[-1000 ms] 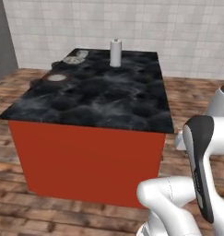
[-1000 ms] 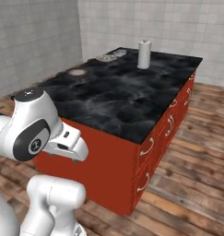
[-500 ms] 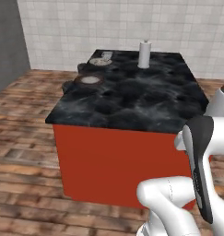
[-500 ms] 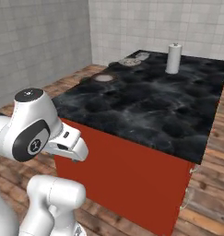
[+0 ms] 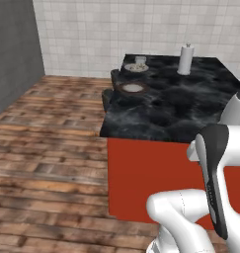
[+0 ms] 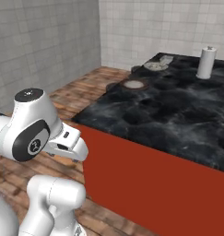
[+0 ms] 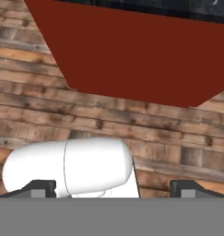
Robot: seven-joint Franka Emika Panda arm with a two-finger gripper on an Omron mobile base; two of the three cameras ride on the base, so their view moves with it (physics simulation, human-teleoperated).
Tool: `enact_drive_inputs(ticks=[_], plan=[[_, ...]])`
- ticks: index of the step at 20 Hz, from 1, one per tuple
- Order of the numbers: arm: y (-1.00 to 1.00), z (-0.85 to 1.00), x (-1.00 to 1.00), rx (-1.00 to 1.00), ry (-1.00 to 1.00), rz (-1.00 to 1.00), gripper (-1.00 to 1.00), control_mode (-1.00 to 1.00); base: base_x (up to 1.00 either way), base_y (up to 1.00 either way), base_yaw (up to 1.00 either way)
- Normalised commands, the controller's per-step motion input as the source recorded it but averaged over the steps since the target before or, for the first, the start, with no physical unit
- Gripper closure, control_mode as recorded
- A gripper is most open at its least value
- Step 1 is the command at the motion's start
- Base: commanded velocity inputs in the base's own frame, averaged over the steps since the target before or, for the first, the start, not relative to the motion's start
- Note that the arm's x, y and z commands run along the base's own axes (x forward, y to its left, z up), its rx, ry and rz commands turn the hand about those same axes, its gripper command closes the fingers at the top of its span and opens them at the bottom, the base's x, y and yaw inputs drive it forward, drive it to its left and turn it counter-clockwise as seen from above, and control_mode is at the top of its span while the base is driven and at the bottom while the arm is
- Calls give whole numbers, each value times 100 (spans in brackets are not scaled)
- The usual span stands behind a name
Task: Place two dumplings into each of the tupperware containers and then place the containers in the fridge.
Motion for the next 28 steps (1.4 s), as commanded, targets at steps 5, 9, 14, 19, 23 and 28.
enact_drive_inputs(ticks=[5,9,14,19,23,28], plan=[[0,0,0,0,0,0,-100,100,31,100,-6],[0,0,0,0,0,0,-100,100,47,100,-8],[0,0,0,0,0,0,-100,100,48,100,-10],[0,0,0,0,0,0,-100,100,63,100,-13],[0,0,0,0,0,0,-100,100,65,100,-15],[0,0,0,0,0,0,-100,100,79,100,-40]])
